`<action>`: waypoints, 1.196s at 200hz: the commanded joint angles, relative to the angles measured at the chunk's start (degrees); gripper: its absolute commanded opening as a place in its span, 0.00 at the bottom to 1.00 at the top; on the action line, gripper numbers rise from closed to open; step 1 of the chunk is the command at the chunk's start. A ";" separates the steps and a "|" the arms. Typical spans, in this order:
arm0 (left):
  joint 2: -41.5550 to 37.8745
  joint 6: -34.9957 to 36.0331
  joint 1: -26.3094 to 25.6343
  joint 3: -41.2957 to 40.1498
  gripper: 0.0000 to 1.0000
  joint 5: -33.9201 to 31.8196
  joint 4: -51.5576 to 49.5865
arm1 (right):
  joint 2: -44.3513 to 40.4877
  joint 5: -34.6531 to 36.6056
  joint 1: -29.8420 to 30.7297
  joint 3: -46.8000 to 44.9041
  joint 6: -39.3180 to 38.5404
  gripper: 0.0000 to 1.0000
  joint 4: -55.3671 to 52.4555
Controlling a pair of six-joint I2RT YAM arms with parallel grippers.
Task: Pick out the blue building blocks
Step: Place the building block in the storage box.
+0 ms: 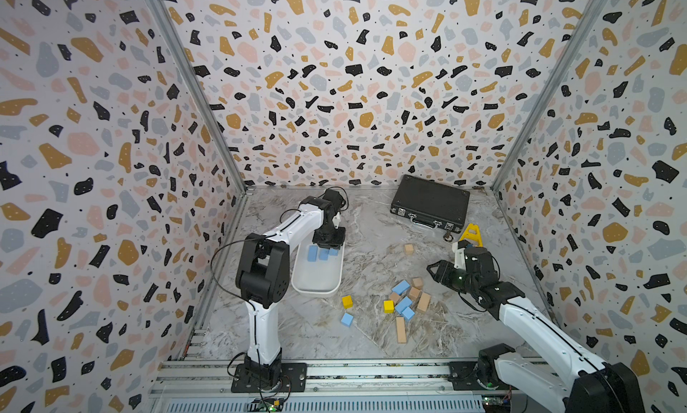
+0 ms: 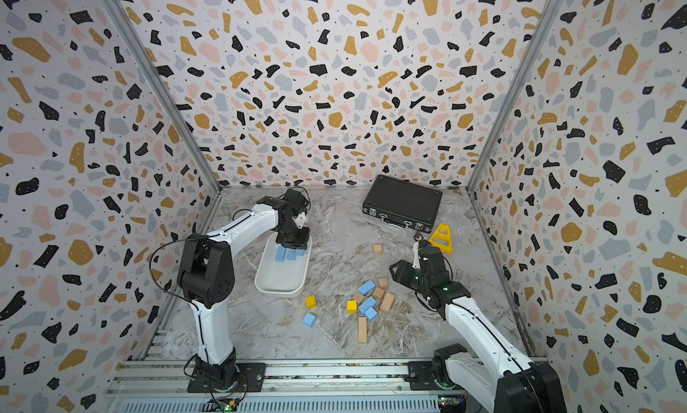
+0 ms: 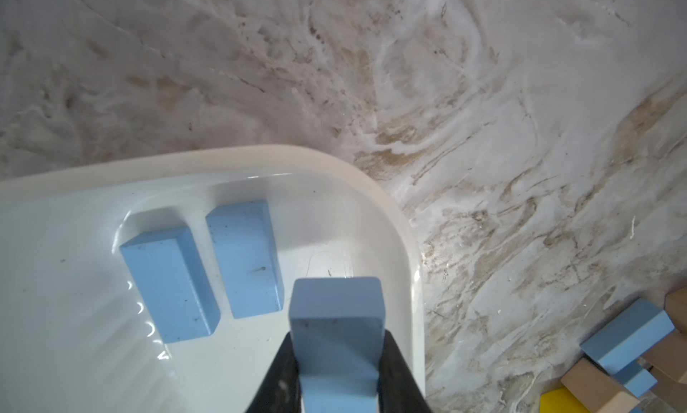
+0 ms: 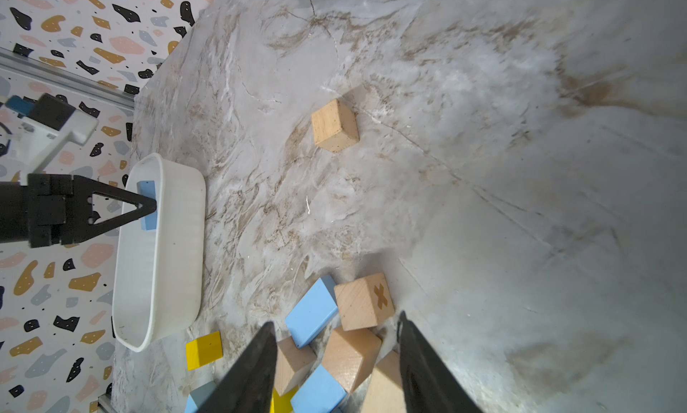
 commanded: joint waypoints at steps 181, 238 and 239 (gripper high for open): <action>7.87 -2.85 1.26 0.48 0.05 1.20 2.79 | 4.28 -23.41 0.30 4.19 -11.90 0.57 12.52; 8.64 -2.95 1.24 0.77 0.10 1.26 2.57 | 5.89 -30.52 0.30 4.35 -18.19 0.57 18.04; 8.66 -2.91 1.30 0.76 0.10 1.27 2.57 | 5.90 -30.53 0.30 4.41 -18.20 0.57 18.00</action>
